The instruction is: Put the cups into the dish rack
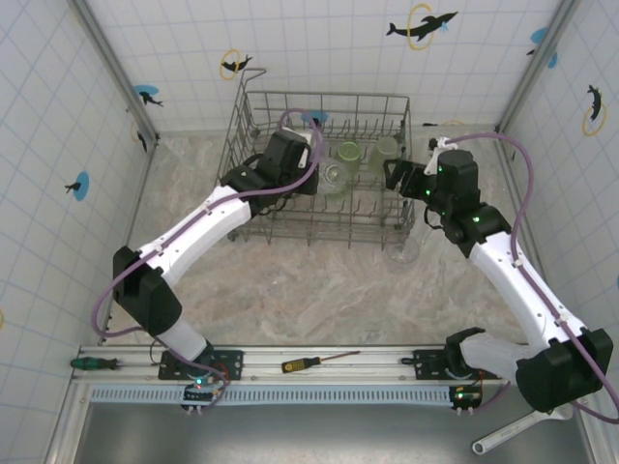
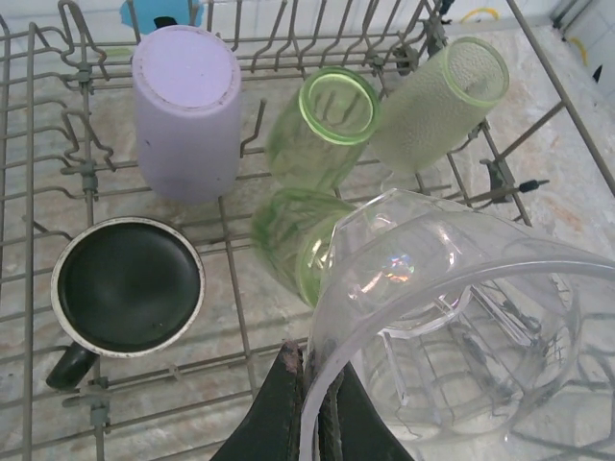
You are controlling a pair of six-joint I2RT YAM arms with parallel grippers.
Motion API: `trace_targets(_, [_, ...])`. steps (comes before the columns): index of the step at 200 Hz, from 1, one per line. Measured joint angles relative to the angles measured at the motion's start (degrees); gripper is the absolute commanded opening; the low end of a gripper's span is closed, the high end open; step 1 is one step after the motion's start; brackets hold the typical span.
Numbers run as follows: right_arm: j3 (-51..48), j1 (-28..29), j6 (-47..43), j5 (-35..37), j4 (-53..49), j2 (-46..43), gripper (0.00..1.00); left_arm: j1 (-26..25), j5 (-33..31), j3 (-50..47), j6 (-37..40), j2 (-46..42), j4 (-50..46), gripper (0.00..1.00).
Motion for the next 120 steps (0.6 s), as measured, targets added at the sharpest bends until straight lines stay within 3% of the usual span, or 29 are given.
trace_targets(120, [-7.3,-2.4,16.6,-24.5,26.1,8.3,1.0,12.9,30.0,-10.4,-8.4,-2.8,20.0,0.0])
